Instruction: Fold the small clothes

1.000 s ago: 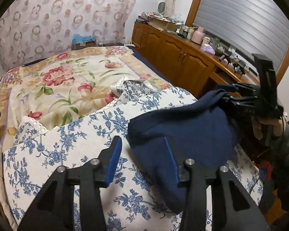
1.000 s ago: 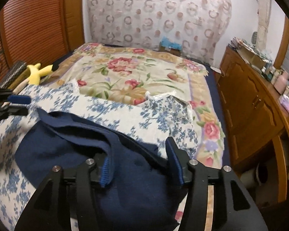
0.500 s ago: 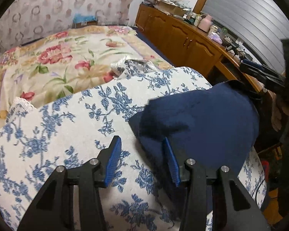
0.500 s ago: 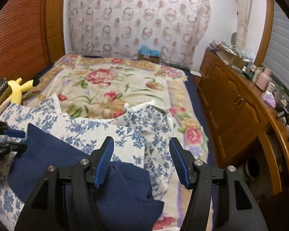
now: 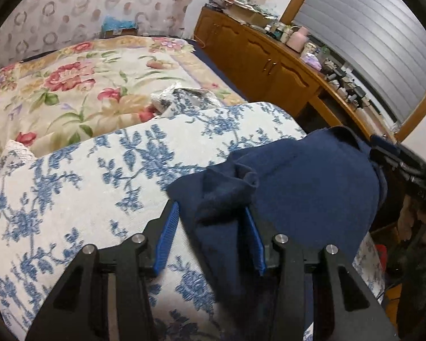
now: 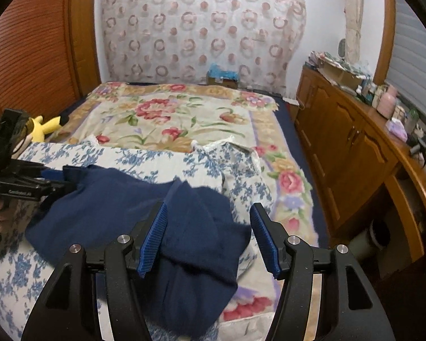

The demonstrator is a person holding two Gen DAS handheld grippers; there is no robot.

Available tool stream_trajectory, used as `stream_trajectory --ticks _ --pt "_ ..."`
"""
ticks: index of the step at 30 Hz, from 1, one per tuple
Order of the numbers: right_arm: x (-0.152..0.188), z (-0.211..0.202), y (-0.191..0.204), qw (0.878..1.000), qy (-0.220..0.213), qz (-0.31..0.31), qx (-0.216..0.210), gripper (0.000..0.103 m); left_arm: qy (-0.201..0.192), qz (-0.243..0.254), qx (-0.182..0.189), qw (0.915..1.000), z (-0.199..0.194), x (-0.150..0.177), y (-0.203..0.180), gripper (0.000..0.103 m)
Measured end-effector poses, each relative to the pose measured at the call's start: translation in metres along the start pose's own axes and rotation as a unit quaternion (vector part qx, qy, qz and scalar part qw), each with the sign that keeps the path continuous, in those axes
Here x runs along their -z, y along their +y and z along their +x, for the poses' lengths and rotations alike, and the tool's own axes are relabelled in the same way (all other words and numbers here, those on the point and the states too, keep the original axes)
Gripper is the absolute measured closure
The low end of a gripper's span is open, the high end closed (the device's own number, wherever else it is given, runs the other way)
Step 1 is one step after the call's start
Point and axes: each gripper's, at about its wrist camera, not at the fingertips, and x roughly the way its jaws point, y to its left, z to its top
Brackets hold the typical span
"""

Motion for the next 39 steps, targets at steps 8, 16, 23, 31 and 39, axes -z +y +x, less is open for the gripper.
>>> stream_trajectory --ticks 8,16,23,31,39 --pt "0.013 -0.003 -0.002 1.0 0.004 0.018 -0.015 0.041 -0.021 0.01 0.026 0.9994 -0.017 0.004 -0.009 0.095" --pt "0.011 -0.008 0.015 0.999 -0.004 0.015 -0.045 0.041 -0.097 0.026 0.026 0.9946 -0.098 0.007 -0.019 0.095" --pt "0.002 -0.001 0.058 0.996 -0.011 -0.004 -0.092 0.04 -0.115 -0.002 -0.041 0.9925 -0.145 0.026 0.033 0.095" --pt "-0.008 0.025 0.117 0.988 0.016 -0.068 -0.135 0.04 -0.094 -0.045 -0.069 0.9922 -0.132 0.052 0.08 0.095" --pt "-0.037 0.066 0.101 0.996 0.012 -0.057 -0.074 0.054 -0.081 -0.057 -0.076 0.9922 -0.113 0.064 0.091 0.094"
